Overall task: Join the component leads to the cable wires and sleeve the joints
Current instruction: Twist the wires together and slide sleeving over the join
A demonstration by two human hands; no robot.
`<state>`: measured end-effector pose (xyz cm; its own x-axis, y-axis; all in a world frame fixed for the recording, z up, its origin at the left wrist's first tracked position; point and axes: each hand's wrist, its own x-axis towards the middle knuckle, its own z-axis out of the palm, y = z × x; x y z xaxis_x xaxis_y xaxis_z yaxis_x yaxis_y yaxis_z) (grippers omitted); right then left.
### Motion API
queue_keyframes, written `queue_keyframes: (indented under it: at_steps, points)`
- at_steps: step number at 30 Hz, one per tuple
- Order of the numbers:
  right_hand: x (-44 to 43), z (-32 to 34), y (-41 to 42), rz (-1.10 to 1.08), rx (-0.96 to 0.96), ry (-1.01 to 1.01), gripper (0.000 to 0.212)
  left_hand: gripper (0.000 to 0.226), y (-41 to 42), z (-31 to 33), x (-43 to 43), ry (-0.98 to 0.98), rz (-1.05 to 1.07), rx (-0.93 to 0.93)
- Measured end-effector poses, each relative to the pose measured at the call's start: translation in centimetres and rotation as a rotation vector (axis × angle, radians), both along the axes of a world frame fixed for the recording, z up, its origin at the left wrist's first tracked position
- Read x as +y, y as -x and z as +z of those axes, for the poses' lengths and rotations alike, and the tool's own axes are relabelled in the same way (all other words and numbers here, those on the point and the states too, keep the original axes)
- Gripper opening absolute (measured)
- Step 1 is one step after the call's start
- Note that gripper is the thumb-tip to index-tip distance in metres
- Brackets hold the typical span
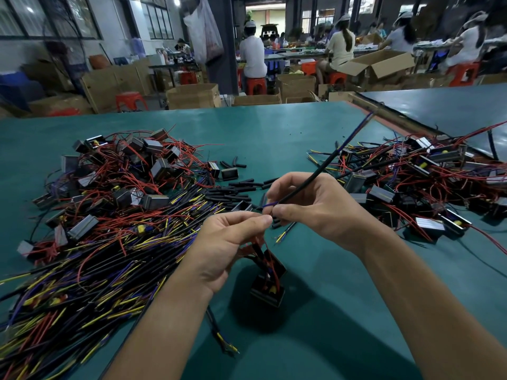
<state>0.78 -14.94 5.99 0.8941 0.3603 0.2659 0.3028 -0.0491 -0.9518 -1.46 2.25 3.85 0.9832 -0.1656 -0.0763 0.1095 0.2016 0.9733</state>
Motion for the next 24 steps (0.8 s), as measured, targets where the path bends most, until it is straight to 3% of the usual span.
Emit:
queue_keyframes:
  at_steps: [7,12,17,24]
  points:
    - [0.6,-0.2,-0.1,-0.111,0.004,0.069,0.018,0.02,-0.2,-0.6,-0.3,-0.459,0.176,-0.49]
    - [0.9,-0.1,-0.1,-0.147,-0.018,0.063,0.016,0.015,-0.2,-1.3,-0.4,-0.587,0.305,-0.601]
    - [1.0,0.0,0.1,-0.152,-0.111,0.124,0.009,0.016,-0.4,-1.4,0.0,-0.494,0.332,-0.563]
    - [1.3,-0.3,0.2,-0.176,-0.072,0.165,0.014,0.013,0.1,-1.3,-0.2,-0.753,0.499,-0.735]
